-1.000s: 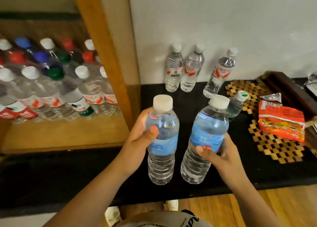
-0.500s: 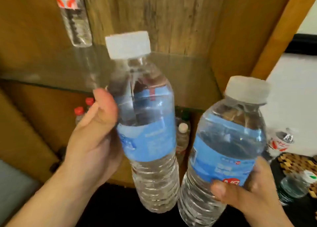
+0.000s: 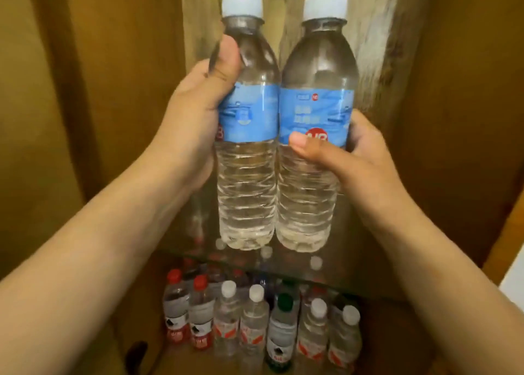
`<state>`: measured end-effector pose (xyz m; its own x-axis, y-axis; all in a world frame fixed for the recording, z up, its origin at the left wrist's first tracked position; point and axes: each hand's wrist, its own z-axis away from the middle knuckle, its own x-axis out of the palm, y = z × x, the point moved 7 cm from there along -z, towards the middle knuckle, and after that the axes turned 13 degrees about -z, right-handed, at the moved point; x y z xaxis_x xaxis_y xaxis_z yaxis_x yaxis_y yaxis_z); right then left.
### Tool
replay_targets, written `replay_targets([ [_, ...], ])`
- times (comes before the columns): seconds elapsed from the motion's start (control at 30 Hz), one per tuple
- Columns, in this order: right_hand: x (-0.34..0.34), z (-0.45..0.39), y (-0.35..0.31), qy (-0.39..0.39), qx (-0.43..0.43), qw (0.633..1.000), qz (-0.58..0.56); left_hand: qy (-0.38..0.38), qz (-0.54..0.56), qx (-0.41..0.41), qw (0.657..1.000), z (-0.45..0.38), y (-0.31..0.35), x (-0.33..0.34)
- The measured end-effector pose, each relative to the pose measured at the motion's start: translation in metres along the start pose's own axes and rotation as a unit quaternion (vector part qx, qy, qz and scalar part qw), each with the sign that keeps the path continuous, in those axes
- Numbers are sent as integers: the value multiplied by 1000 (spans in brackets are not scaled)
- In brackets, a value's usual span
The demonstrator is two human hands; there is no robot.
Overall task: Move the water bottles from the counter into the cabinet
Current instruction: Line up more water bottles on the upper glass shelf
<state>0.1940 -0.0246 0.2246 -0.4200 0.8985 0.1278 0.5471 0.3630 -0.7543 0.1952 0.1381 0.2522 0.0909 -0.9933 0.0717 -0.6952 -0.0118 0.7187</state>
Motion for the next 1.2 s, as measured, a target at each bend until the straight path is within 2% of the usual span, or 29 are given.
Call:
replay_targets([
  [0.23,10,-59,59,41,63,996,38,93,-95,-34,991,-24,-40,-27],
  [0.37,8,-71,83,63,103,993,17,112,-167,-52,978,-28,-62,-36],
  [0.57,14,-84,95,44,108,993,31,148,-324,-75,931,-25,-83,-46],
  [0.67,16,-91,99,34,105,993,35,127,-357,-70,923,-22,-87,-47],
  [0.77,9,-92,110,53,133,990,12,49,-347,-66,934,-13,-99,-45],
  [0.83,5,-92,118,55,147,987,19,-17,-302,-104,947,-5,-115,-46],
  [0.9,2,-92,123,53,150,987,25,-46,-298,-141,943,-1,-127,-52],
  [1.1,-7,-92,137,65,143,987,43,37,-349,-135,927,-18,-141,-60],
  [1.2,-8,-94,146,14,187,976,109,43,-366,-152,917,-37,-156,-65],
])
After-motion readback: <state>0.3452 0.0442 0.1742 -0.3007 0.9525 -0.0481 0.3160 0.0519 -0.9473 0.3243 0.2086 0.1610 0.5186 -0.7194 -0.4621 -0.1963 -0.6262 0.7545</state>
